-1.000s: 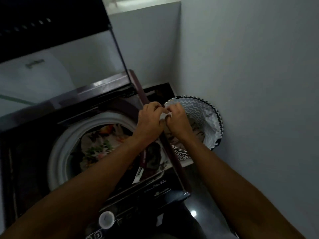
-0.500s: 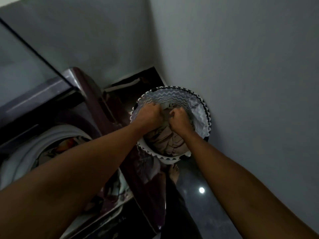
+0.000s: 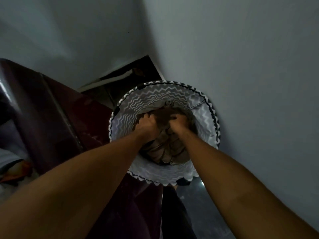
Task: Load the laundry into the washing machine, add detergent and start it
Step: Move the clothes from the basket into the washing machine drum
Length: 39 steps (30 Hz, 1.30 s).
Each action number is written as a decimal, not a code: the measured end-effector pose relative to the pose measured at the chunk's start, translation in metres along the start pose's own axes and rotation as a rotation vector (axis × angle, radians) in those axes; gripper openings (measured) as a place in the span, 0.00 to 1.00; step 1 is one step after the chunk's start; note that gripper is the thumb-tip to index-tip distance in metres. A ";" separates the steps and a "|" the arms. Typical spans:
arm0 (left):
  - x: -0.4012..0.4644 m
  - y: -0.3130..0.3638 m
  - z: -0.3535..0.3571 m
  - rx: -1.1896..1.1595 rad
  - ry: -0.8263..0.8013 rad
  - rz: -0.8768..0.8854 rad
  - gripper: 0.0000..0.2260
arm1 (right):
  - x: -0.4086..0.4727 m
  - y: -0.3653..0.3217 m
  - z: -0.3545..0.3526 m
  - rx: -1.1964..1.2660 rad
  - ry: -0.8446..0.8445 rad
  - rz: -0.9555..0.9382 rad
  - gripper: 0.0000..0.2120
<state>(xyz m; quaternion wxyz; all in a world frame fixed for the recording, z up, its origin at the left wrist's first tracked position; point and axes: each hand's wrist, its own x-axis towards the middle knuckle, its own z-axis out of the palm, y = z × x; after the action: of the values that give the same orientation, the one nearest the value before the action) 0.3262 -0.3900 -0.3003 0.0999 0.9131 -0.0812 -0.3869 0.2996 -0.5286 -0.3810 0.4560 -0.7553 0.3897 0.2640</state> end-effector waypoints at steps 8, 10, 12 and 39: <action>0.010 -0.003 0.023 -0.057 0.015 -0.056 0.31 | 0.045 0.015 0.025 0.360 0.168 0.057 0.28; 0.007 0.004 0.018 -0.096 0.012 -0.062 0.37 | 0.047 0.015 0.028 0.314 0.158 0.072 0.27; 0.001 0.010 0.012 -0.152 -0.007 -0.081 0.42 | 0.014 -0.007 0.018 0.365 0.139 0.048 0.23; -0.211 0.024 -0.103 -0.774 0.549 0.193 0.52 | -0.305 -0.183 -0.088 0.472 0.564 -0.685 0.10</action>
<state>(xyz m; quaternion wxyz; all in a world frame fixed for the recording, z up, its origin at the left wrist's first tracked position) 0.2546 -0.3538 -0.0785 0.4855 0.8655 0.0135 -0.1225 0.2849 -0.4499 -0.0234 0.5517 -0.7581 0.2767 -0.2107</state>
